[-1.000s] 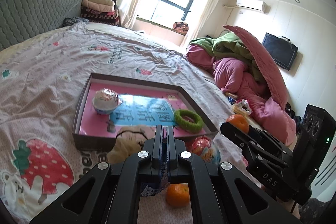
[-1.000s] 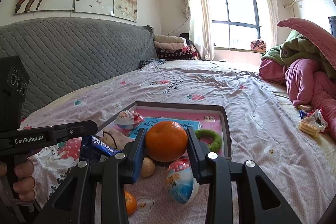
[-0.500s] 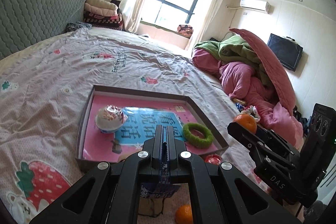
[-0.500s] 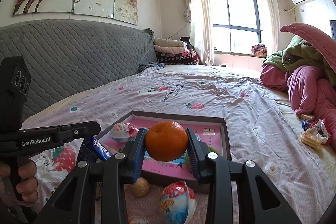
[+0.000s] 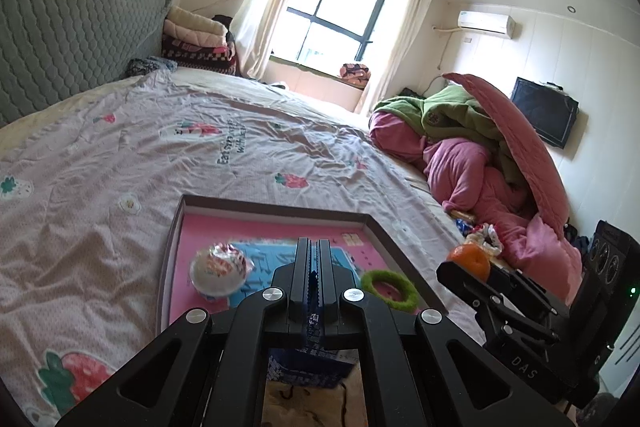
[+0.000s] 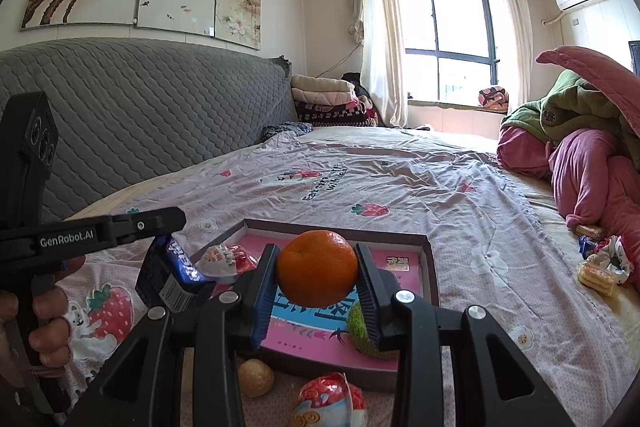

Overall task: Organize objects
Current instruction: 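Lift and carry the biscuit pack and orange over the pink tray with both tools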

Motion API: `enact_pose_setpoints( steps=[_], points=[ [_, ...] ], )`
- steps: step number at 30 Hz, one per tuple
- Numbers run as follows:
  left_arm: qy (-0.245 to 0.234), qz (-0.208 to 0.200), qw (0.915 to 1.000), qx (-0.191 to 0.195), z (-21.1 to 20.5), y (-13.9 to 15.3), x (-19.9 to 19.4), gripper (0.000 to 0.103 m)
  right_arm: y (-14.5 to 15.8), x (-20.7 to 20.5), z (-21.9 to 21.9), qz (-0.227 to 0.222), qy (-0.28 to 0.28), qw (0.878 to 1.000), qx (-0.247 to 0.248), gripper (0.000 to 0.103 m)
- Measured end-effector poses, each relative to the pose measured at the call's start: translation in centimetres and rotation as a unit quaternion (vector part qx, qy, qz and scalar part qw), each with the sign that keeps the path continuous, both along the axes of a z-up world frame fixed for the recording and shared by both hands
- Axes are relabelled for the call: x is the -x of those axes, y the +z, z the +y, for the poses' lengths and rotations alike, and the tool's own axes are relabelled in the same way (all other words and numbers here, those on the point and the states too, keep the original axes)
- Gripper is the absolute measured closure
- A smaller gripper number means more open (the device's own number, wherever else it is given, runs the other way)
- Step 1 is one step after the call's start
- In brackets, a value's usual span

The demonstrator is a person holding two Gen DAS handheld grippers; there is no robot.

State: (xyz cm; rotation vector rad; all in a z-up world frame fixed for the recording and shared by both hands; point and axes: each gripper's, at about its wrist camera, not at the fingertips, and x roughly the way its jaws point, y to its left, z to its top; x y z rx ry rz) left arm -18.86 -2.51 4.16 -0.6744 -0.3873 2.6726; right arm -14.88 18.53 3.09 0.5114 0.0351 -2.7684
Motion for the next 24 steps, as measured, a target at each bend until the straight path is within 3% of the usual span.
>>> enact_pose_setpoints(
  steps=[24],
  points=[
    [0.006,0.018,0.9996,-0.022,-0.9,1.0,1.6,0.102,-0.3,2.5,-0.3,-0.002,-0.001,1.0,0.002,0.065]
  ],
)
